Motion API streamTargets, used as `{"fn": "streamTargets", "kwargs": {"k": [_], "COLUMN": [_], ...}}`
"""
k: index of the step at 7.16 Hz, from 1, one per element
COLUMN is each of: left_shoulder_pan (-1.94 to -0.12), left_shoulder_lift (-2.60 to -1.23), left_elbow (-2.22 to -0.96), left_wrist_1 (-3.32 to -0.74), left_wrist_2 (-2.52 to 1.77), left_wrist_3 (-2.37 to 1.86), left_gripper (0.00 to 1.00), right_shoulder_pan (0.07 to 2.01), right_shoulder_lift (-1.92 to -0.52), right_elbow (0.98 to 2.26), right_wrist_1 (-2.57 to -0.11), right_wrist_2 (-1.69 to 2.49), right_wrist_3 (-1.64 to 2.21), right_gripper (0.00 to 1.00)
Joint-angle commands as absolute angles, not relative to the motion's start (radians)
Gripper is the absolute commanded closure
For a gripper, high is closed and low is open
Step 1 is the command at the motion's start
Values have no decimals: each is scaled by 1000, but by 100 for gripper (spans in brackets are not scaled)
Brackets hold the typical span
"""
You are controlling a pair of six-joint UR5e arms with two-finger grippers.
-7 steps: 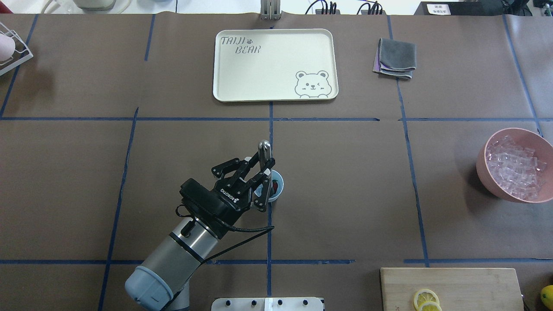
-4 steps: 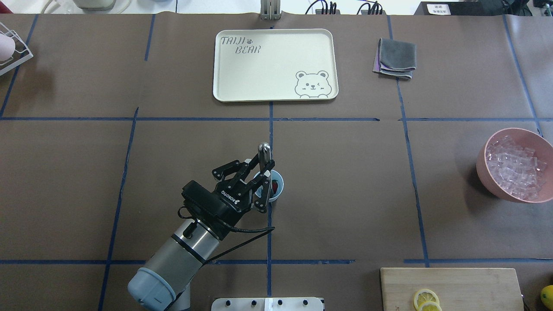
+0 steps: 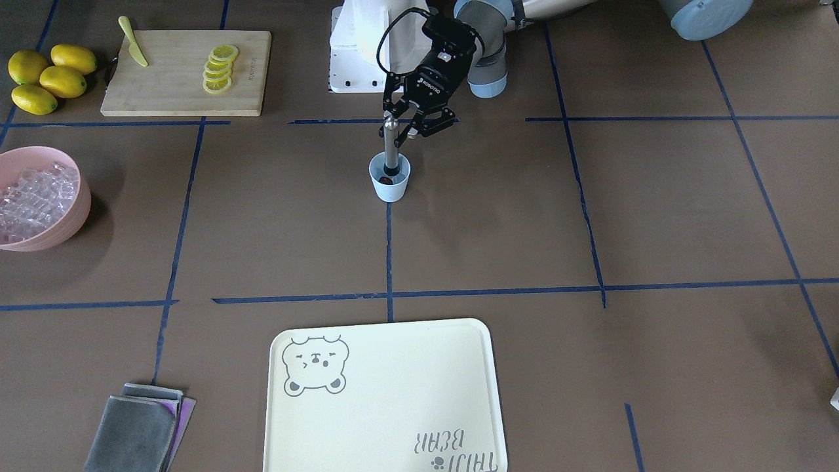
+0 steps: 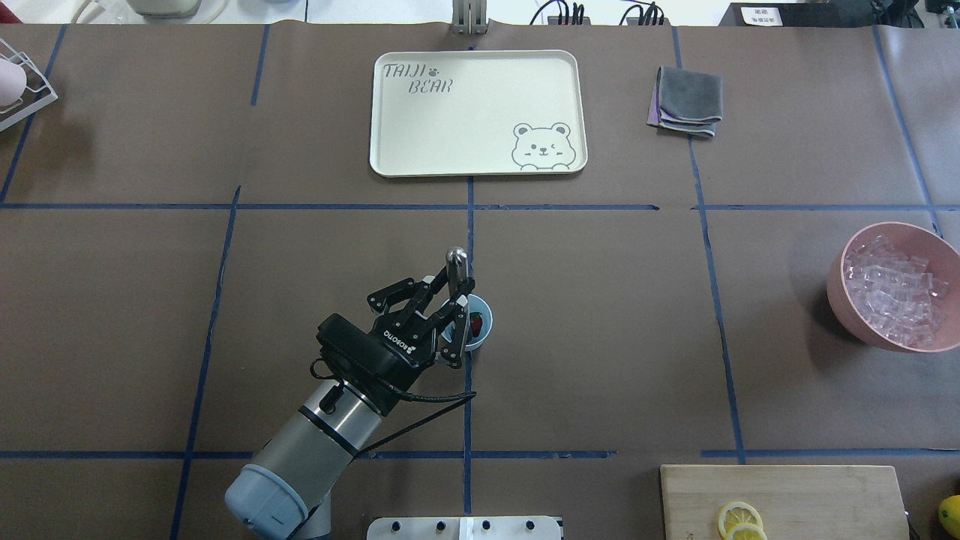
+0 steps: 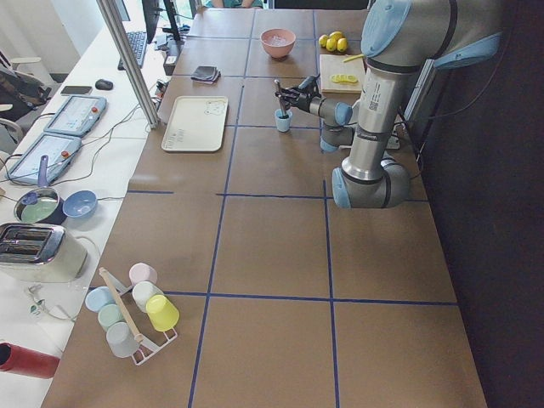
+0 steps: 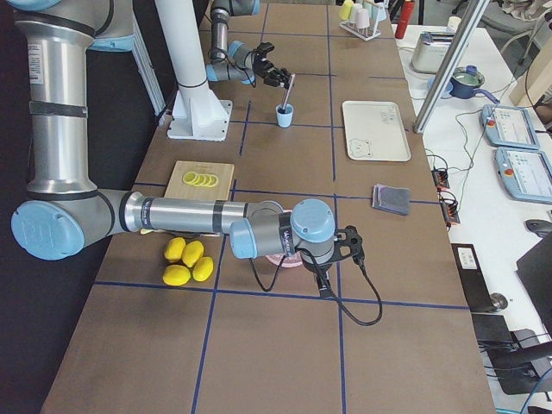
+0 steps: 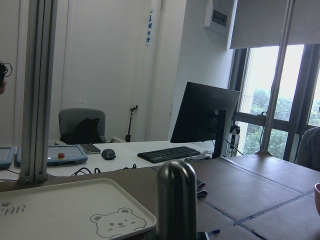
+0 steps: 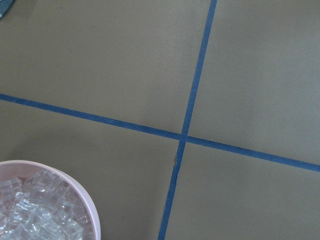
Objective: Mash ice and strawberries in cup
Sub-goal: 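Press the rod down into the cup repeatedly with the left gripper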
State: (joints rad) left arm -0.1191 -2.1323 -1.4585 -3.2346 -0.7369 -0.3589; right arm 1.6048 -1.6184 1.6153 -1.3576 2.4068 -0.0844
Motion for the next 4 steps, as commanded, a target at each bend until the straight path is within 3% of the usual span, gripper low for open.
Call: {"fn": "streamTargets", "kwargs": {"k": [1,4], "left_shoulder_pan": [-121,-139], "left_shoulder_lift": [-2134,-2132], "left_elbow": [-1468,-1541], "left_wrist_1": [-3235,-3226], "left_wrist_2": [-738,-739], "left_wrist_3": [-376,-380], "left_gripper": [100,100], "right_shoulder_pan": [1605,1605], "right_shoulder_lift": [-1618,-1618], "right_elbow": [1615,1617], "right_wrist_1": [-1358,-1358], "right_wrist_2": [2407,2407], "right_wrist_3": [-84,-84], "right_gripper": [1,1]}}
